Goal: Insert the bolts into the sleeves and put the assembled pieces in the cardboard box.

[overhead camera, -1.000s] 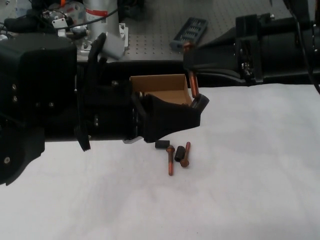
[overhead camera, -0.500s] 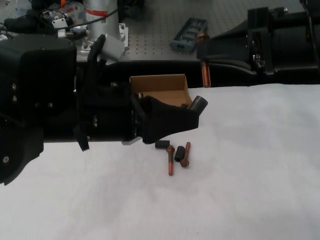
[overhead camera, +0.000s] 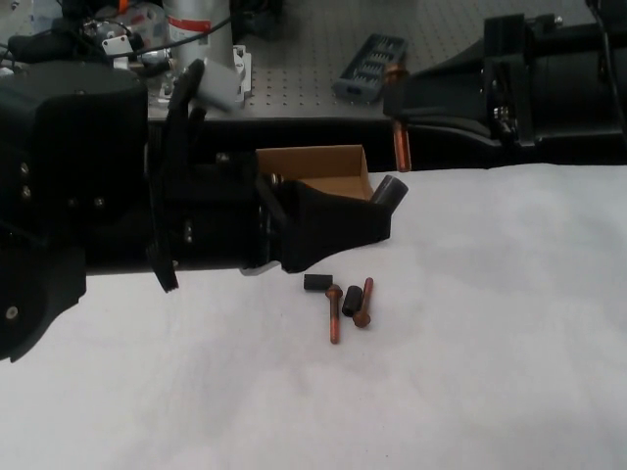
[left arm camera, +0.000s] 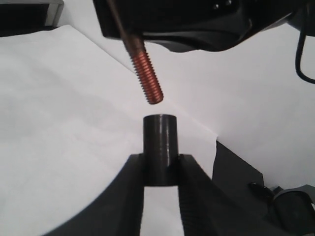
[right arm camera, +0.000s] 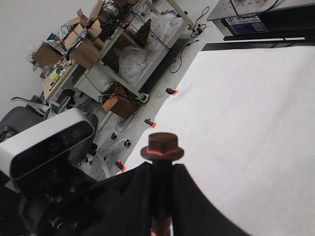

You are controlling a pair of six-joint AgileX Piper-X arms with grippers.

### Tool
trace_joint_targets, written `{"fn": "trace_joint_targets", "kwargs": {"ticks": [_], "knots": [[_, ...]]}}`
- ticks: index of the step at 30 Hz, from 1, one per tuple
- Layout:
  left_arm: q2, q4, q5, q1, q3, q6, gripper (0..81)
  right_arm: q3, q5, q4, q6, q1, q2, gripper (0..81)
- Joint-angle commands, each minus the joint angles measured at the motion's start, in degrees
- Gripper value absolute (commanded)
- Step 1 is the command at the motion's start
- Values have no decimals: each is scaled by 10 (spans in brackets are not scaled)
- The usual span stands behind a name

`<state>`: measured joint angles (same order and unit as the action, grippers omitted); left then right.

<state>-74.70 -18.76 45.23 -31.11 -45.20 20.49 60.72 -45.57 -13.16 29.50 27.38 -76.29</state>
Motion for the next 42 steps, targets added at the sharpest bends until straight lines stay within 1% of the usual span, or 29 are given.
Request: {"fn": "trace_joint_targets", "kwargs": {"ticks": [1,15,20,27,38,42], "knots": [[9,-24,-2,0,-1,3,6,0,-4,7,0,-2,0,29],[9,-28,-26,0,-1,5,6,0,-26,7,18,1,0,29],[9,-30,-26,0,-1,5,6,0,-28,7,18,1,0,29],[9,-74,-28,0,-1,40,6,0,-28,7,18,1,0,29],[9,-83,-31,0,-1,44,6,0,-30,8,18,1,0,29],[9,-83,-40,0,-1,44,6,0,-30,8,30,1,1,29]]}}
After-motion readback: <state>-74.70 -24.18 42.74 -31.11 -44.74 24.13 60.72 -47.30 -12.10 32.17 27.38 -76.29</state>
